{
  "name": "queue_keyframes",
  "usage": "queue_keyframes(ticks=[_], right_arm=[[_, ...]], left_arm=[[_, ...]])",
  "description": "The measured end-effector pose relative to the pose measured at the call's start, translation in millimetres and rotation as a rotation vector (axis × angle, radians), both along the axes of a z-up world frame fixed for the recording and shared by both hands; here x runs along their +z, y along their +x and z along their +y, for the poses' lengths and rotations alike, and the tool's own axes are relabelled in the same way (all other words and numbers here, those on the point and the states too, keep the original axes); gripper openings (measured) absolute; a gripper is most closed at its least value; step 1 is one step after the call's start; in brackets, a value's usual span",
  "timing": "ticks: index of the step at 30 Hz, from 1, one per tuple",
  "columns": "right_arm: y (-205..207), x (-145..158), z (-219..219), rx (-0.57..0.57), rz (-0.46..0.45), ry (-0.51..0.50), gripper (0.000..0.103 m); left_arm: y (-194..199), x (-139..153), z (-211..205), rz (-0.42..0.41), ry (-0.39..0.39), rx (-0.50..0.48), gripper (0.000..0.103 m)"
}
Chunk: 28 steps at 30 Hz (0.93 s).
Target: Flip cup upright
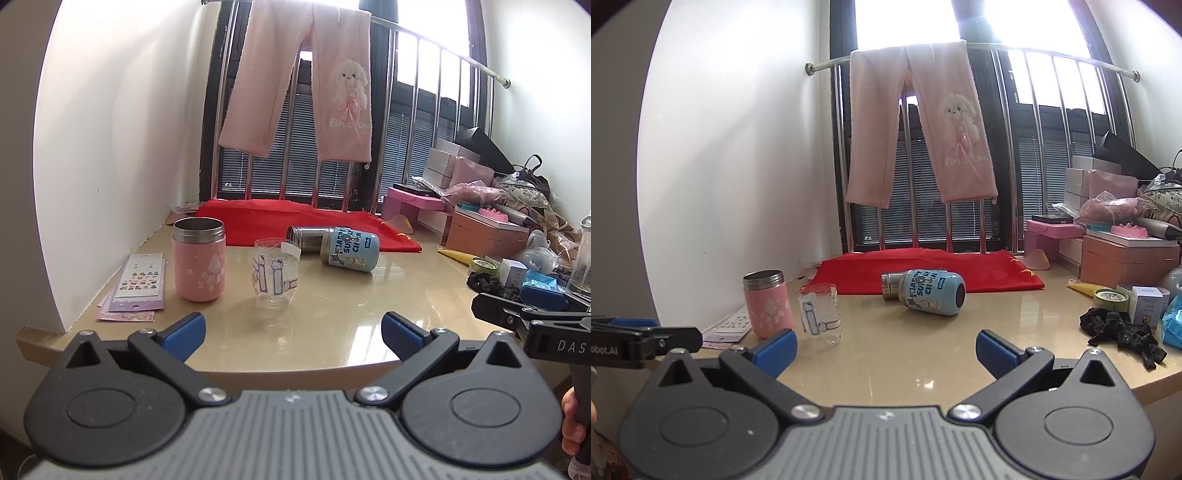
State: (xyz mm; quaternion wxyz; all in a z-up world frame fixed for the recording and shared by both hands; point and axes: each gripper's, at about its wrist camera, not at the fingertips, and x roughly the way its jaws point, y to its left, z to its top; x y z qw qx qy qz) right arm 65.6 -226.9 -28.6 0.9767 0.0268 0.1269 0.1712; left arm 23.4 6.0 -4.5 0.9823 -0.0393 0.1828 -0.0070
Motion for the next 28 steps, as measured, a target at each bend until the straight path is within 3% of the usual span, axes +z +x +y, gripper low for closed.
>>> queue_keyframes(ticks=[28], right_arm=[[-0.5, -4.7, -0.9, -0.002, 0.004, -0.004, 0.103]], left_arm=[[-1.5, -1.2, -1.6, 0.008, -0.016, -0.017, 0.103]])
